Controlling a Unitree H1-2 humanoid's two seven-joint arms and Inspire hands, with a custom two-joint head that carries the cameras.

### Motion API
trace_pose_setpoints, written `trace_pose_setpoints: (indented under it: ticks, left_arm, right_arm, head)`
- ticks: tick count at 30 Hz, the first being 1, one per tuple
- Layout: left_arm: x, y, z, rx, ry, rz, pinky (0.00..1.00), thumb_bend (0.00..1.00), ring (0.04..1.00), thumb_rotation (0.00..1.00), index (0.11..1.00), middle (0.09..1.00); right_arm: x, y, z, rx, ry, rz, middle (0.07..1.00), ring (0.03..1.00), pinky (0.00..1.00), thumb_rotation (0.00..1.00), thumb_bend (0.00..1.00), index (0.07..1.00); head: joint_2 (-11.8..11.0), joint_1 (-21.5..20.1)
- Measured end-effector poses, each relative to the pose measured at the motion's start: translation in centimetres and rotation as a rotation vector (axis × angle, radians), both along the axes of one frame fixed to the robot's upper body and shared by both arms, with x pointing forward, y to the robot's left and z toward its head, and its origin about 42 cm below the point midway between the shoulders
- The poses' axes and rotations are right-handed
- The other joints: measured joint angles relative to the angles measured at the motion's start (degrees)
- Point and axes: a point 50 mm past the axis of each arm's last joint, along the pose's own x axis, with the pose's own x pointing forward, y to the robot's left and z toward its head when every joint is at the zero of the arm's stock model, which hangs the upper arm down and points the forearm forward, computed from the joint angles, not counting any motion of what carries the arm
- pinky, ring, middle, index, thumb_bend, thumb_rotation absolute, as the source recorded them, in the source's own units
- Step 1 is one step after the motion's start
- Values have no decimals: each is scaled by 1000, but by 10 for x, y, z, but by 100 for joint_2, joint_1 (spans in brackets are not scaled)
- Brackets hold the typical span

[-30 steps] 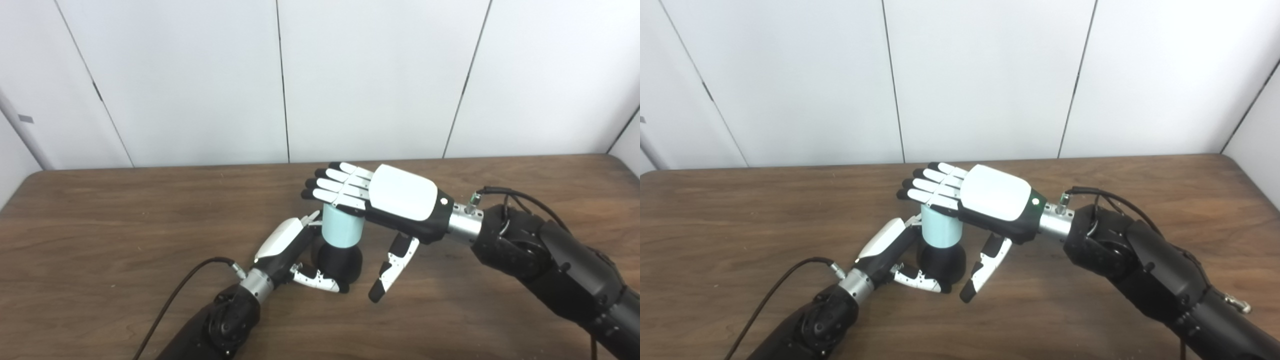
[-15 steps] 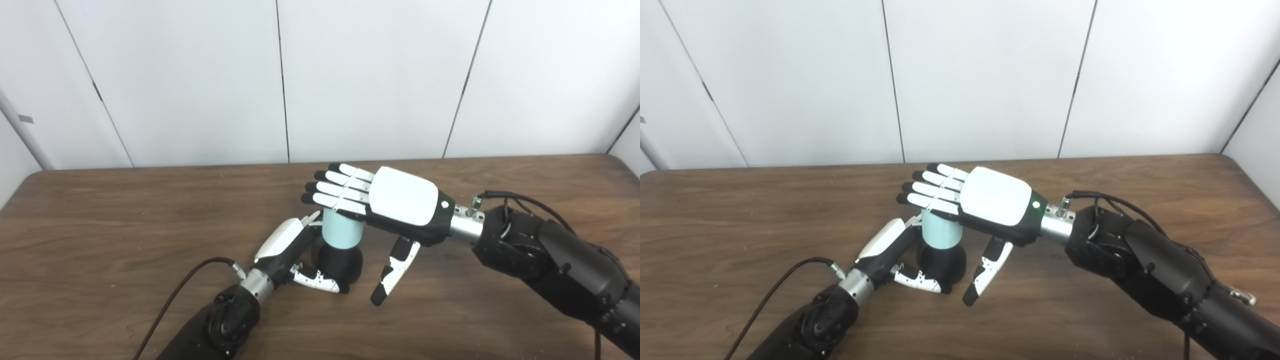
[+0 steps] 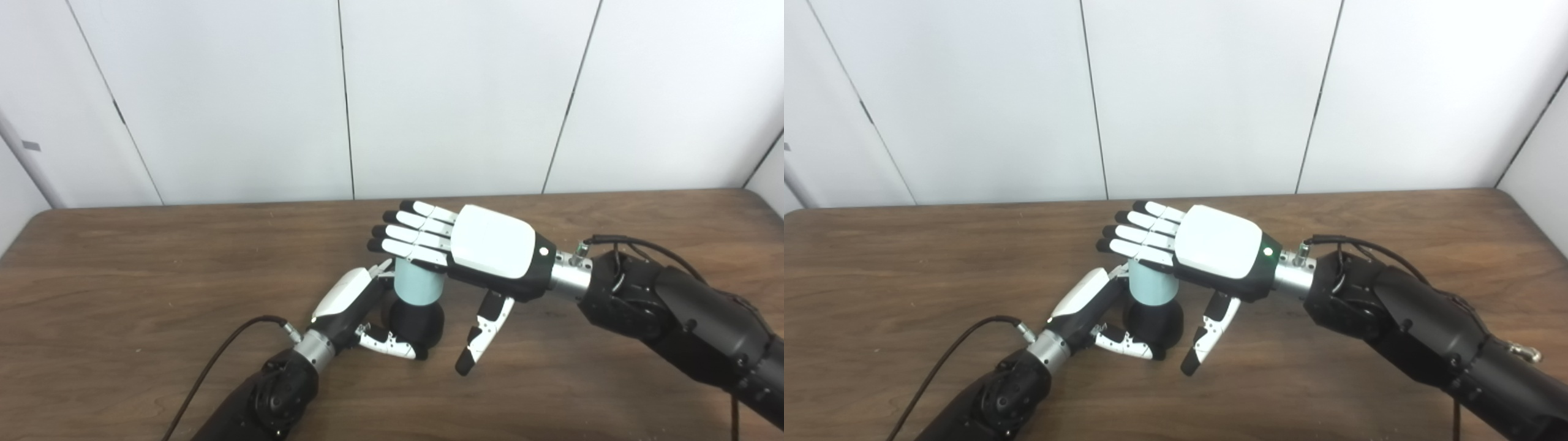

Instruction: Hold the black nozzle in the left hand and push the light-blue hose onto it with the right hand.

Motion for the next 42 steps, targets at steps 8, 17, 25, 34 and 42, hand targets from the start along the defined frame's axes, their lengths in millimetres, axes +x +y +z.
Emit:
trace_pose_setpoints:
  ticks: [8, 17, 25, 34, 42]
  left_arm:
    - [0, 0, 0, 1, 2, -1, 1000, 519, 1000, 77, 482, 786]
    - [0, 0, 0, 3, 4, 1, 1000, 519, 1000, 77, 482, 786]
    - [0, -1, 1, 8, 11, -1, 1000, 519, 1000, 77, 482, 786]
    - [0, -1, 1, 8, 12, -1, 1000, 519, 1000, 77, 482, 786]
    - [0, 0, 2, 11, 14, 0, 1000, 519, 1000, 78, 482, 787]
  right_arm:
    - [0, 0, 0, -3, 1, -1, 1000, 1000, 1000, 795, 826, 991]
    - [1, -1, 1, -1, 24, -3, 1000, 1000, 1000, 798, 832, 990]
    - [5, -4, 2, 73, 189, -5, 1000, 1000, 1000, 723, 856, 997]
    - [5, -4, 1, 101, 248, -4, 1000, 1000, 1000, 722, 858, 1000]
    - [5, -4, 2, 92, 248, -3, 1000, 1000, 1000, 714, 862, 1000]
  head:
    - [0, 9]
    - [0, 9]
    - [18, 18]
    - [26, 9]
    - [35, 9]
